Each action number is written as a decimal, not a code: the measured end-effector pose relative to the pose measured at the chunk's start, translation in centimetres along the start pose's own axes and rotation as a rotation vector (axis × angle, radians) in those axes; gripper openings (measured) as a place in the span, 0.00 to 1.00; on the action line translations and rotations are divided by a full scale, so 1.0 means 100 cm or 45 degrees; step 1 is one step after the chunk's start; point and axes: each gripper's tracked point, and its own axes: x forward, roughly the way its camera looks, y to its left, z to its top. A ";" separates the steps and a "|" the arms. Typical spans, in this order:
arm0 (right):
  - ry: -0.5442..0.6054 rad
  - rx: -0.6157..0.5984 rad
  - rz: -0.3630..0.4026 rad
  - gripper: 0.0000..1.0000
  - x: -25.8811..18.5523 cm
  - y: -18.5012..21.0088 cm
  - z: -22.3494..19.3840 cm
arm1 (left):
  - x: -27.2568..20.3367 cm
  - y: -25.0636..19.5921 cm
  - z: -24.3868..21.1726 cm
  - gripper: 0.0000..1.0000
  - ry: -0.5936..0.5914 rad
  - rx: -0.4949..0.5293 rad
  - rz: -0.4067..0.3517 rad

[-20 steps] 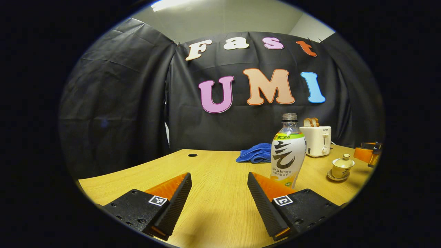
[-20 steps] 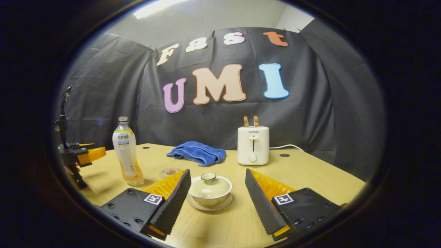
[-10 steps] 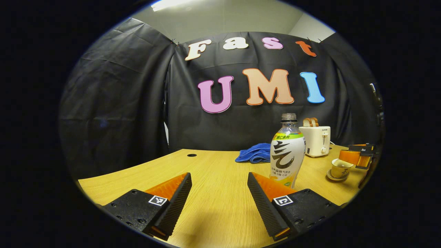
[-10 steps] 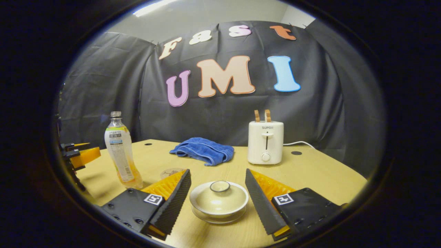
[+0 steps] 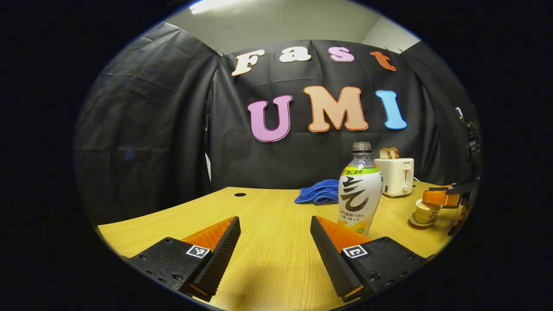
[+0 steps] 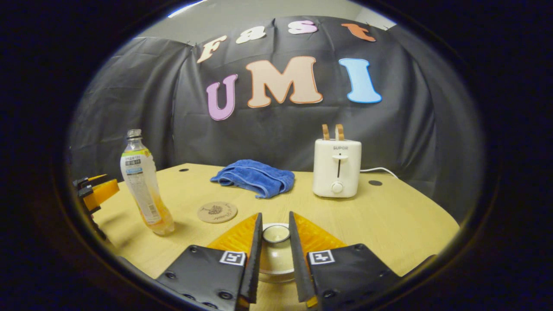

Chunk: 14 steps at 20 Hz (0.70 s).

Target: Open the teacup lid with one hand, grasp the water bottle and pour water into the teacup with the other hand; after pouring, place the water bottle on the coaster and then close the teacup lid.

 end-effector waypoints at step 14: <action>-0.217 0.012 0.021 0.34 -0.020 -0.001 0.022 | 0.001 -0.005 0.001 0.95 -0.004 -0.003 -0.034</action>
